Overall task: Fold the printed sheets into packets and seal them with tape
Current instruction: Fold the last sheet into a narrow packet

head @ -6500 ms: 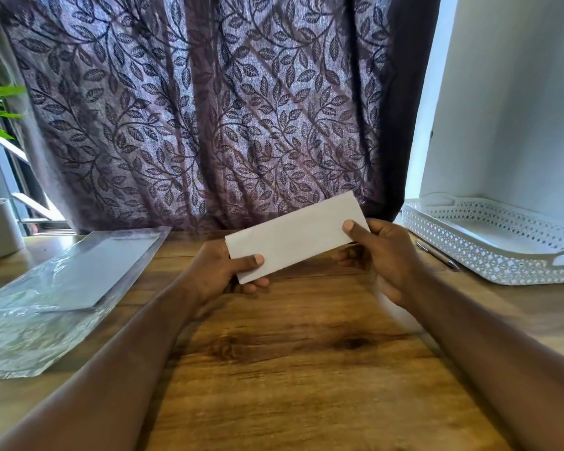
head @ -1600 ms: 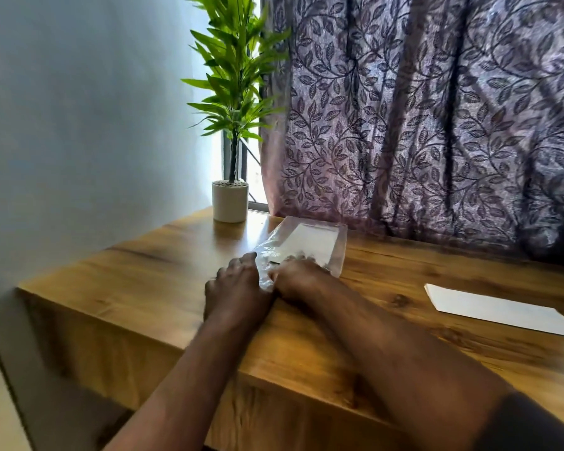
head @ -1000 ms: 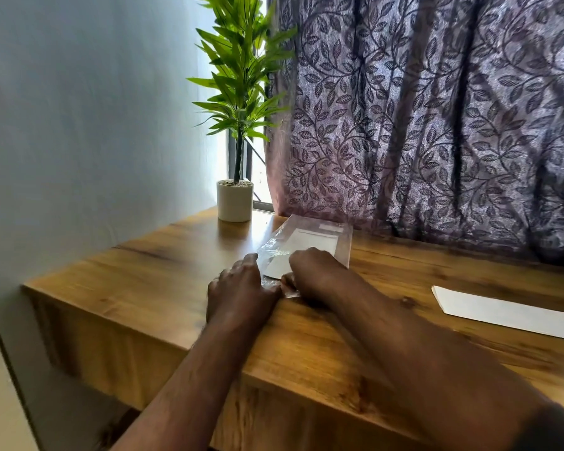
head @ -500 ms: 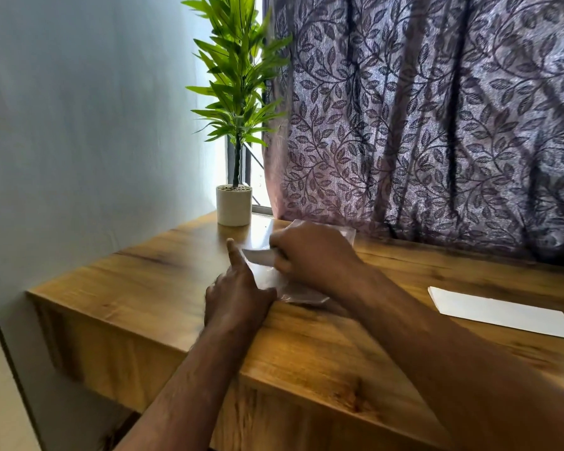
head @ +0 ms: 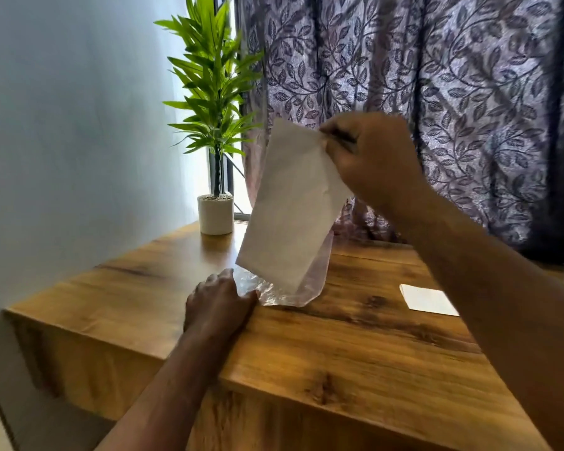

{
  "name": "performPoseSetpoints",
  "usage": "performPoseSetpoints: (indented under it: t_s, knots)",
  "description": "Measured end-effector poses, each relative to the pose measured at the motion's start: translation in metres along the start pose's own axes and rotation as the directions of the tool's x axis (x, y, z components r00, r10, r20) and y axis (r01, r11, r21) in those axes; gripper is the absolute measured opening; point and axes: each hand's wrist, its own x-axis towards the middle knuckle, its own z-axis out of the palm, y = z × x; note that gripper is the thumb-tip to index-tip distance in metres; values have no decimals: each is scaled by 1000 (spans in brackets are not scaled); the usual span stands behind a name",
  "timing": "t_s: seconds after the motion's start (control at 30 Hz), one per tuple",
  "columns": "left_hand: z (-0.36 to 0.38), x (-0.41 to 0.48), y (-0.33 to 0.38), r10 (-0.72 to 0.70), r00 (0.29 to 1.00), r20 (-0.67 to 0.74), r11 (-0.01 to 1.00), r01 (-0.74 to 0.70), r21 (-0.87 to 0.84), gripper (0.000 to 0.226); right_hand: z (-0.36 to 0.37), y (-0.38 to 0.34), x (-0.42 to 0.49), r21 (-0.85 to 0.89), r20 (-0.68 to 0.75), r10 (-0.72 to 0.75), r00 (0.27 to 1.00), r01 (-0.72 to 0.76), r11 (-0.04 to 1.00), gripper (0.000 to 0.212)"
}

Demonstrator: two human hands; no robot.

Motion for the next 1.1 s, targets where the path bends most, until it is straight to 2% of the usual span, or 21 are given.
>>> performPoseSetpoints:
  t_s: [0.07, 0.13, 0.27, 0.33, 0.37, 0.4, 0.43, 0.47, 0.53, 0.57, 0.6, 0.63, 0.67, 0.73, 0.83, 0.87, 0.97, 1.03, 1.1]
  knots:
    - [1, 1, 2, -1, 1000, 5, 1000, 1, 12, 72, -15, 11, 3, 2, -51, 30, 998, -30, 1000, 22]
    - [0, 1, 4, 15, 998, -66, 997, -21, -80, 68, -32, 23, 5, -11, -100, 63, 993, -64, 998, 24]
    - [-7, 2, 16, 134, 922, -363, 948, -226, -224, 46, -65, 50, 5, -99, -208, 65, 976, -87, 991, 26]
    - [-14, -2, 39, 139, 911, -389, 852, -311, -422, 37, -79, 64, 2, -141, -236, 48, 971, -83, 987, 26]
    - [-19, -4, 56, 123, 942, -313, 744, -296, -599, 33, -84, 71, -2, -175, -240, 32, 970, -76, 982, 27]
    - [-26, -8, 76, 133, 973, -187, 573, -229, -787, 32, -87, 75, -8, -216, -232, 8, 973, -59, 975, 27]
    - [-31, -12, 98, 171, 985, -19, 367, -81, -927, 36, -91, 81, -15, -266, -213, -27, 977, -31, 963, 27]
    - [-35, -13, 121, 231, 962, 145, 213, 95, -972, 49, -96, 84, -25, -312, -183, -66, 981, 5, 950, 26]
    - [-46, -12, 145, 368, 858, 358, 83, 353, -932, 82, -91, 80, -47, -376, -87, -132, 987, 91, 922, 23]
    - [-46, -17, 169, 450, 777, 440, 45, 472, -880, 93, -99, 84, -61, -436, -14, -165, 986, 143, 889, 21]
    - [-44, -16, 185, 496, 714, 494, 21, 559, -829, 98, -103, 84, -75, -458, 64, -200, 978, 207, 864, 18]
    - [-46, -15, 189, 515, 683, 519, 3, 603, -798, 99, -99, 81, -86, -441, 135, -258, 957, 291, 849, 17]
    - [-44, -11, 194, 535, 658, 530, 9, 623, -782, 95, -99, 77, -98, -430, 211, -303, 929, 366, 825, 19]
    - [-35, -9, 210, 569, 595, 568, 88, 643, -761, 74, -106, 74, -121, -390, 329, -376, 866, 487, 781, 23]
    - [-23, -6, 218, 508, 594, 624, 287, 567, -772, 44, -110, 70, -145, -284, 395, -435, 809, 558, 780, 17]
    - [-18, -6, 221, 498, 611, 615, 337, 518, -786, 38, -114, 72, -150, -267, 410, -420, 810, 546, 794, 24]
    - [-3, -6, 229, 533, 620, 576, 418, 399, -816, 35, -119, 88, -161, -220, 390, -282, 876, 386, 896, 44]
    - [6, -8, 234, 560, 595, 577, 491, 322, -809, 36, -118, 111, -167, -225, 351, -150, 925, 238, 945, 43]
    - [11, -10, 239, 588, 572, 571, 542, 246, -804, 37, -115, 142, -174, -263, 267, -29, 963, 101, 959, 33]
